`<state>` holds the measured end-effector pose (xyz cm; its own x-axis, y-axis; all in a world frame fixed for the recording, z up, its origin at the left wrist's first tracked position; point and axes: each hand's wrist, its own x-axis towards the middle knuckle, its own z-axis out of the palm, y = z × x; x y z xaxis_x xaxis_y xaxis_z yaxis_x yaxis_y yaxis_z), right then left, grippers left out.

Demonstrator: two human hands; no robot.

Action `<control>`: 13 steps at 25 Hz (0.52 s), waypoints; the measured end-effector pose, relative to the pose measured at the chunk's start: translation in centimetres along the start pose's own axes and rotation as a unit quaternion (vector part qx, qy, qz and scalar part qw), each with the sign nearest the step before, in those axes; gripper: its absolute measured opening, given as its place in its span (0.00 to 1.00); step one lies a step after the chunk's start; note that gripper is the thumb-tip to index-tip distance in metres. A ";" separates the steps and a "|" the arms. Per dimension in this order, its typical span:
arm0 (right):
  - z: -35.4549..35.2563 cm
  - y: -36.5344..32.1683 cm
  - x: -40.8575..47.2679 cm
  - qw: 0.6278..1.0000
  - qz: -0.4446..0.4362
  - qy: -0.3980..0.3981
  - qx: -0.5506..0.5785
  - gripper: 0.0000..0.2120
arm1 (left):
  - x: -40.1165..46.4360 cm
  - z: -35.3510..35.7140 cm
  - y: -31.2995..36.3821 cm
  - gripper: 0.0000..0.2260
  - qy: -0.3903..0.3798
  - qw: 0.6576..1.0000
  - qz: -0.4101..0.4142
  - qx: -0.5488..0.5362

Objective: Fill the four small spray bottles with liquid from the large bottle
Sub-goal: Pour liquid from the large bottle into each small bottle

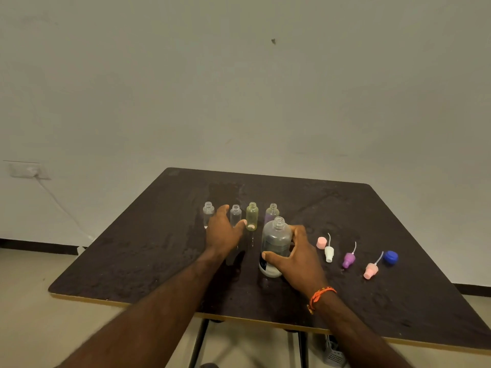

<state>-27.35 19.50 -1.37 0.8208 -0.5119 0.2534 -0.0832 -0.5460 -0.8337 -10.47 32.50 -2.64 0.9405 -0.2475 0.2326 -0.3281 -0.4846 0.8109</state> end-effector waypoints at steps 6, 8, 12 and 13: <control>0.1 0.5 0.2 1.000 -0.005 0.000 0.003 0.31 | 0.7 0.9 -0.7 0.14 -0.015 1.000 -0.025 0.000; 0.1 0.5 0.1 1.000 -0.006 0.002 0.000 0.31 | -0.1 0.2 -0.7 0.13 -0.021 1.000 -0.008 0.019; -0.1 0.0 -0.2 1.000 -0.005 -0.010 -0.009 0.33 | -2.9 -1.6 -1.5 0.14 -0.033 0.999 0.011 0.030; -0.2 -0.2 -0.2 1.000 -0.007 -0.012 -0.010 0.33 | -3.8 -2.1 -1.7 0.15 -0.038 0.999 0.017 0.028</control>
<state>-27.64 19.59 -1.21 0.8357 -0.4880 0.2517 -0.0835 -0.5659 -0.8202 -13.34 36.02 -3.78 0.9202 -0.3262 0.2165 -0.3660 -0.5204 0.7715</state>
